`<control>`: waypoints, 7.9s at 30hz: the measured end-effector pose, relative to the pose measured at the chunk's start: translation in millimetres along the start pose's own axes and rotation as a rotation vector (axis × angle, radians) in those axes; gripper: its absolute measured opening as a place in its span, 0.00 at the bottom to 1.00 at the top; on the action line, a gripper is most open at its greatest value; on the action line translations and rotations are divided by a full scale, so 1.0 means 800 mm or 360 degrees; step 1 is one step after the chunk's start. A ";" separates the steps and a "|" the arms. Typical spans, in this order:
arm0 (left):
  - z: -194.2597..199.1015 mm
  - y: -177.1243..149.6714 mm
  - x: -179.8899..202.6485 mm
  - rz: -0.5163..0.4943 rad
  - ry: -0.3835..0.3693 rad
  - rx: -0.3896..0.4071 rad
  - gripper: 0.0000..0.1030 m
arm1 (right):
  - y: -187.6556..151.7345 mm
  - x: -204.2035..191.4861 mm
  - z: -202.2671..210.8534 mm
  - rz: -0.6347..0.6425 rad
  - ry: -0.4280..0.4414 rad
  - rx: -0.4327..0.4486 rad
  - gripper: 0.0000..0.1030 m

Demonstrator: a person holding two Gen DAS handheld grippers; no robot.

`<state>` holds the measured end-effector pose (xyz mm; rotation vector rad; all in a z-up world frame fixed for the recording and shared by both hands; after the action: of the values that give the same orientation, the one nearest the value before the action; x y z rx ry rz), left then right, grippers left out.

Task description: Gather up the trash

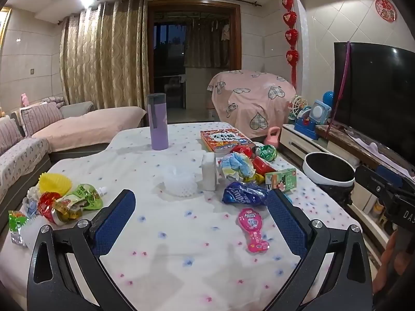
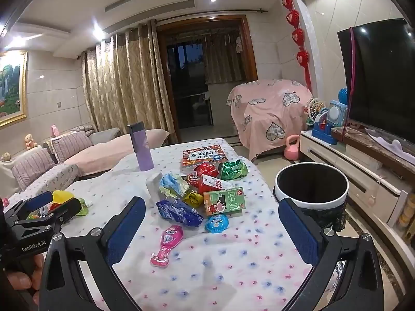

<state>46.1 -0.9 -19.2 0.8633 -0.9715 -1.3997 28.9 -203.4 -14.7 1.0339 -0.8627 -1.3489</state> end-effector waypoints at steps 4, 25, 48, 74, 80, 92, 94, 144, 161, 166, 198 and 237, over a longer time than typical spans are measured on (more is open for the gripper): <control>-0.001 -0.001 0.000 0.0001 -0.0003 -0.0004 1.00 | 0.000 0.000 -0.001 -0.0005 -0.0001 -0.0002 1.00; -0.001 -0.002 -0.005 -0.0007 -0.0005 -0.0007 1.00 | -0.003 -0.001 -0.002 -0.0014 0.0007 -0.0012 1.00; -0.045 -0.027 -0.022 0.0072 0.0005 -0.0241 1.00 | -0.013 -0.006 -0.031 -0.0056 0.0125 -0.0138 1.00; -0.234 -0.024 -0.095 0.0165 0.0033 -0.0536 1.00 | -0.039 -0.076 -0.177 0.0135 0.0398 -0.0538 0.79; -0.282 -0.027 -0.101 0.0160 0.0039 -0.0620 1.00 | -0.058 -0.083 -0.214 0.0206 0.0384 -0.0661 0.71; -0.258 -0.030 -0.084 0.0193 -0.0129 -0.0633 0.25 | -0.065 -0.072 -0.213 0.0163 0.0424 -0.0692 0.24; -0.241 -0.029 -0.078 0.0200 -0.0154 -0.0623 0.25 | -0.061 -0.072 -0.201 0.0155 0.0452 -0.0668 0.24; -0.268 0.037 0.327 -0.0296 -0.0943 -0.0668 0.25 | 0.016 0.279 -0.157 -0.0404 -0.0138 -0.0367 0.24; -0.339 0.036 0.387 -0.0416 -0.0913 -0.0719 0.64 | 0.018 0.334 -0.217 -0.0417 -0.0195 -0.0481 0.27; -0.336 0.039 0.380 -0.0429 -0.0885 -0.0705 0.79 | 0.013 0.342 -0.225 -0.0466 -0.0167 -0.0516 0.42; -0.166 0.003 0.078 0.0105 -0.0551 -0.0560 0.90 | -0.035 0.149 -0.128 -0.0459 0.0121 -0.0492 0.93; -0.203 -0.108 0.068 0.0021 -0.0433 -0.0885 0.75 | -0.074 0.030 -0.126 -0.0337 0.0440 -0.0629 0.18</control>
<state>158.9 -67.4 -159.3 0.2565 -0.7223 -1.6902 104.6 -215.5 -105.8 0.9852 -0.2701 -1.4381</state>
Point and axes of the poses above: each gripper's, at about its wrist camera, not at the fingertips, and z roughly against the way its jaws point, x to its right, y to its top, the point moved 5 cm from there along -z, roughly the way its jaws point, and after that the axes turned 4 degrees about -y, right-handed, at the moved point
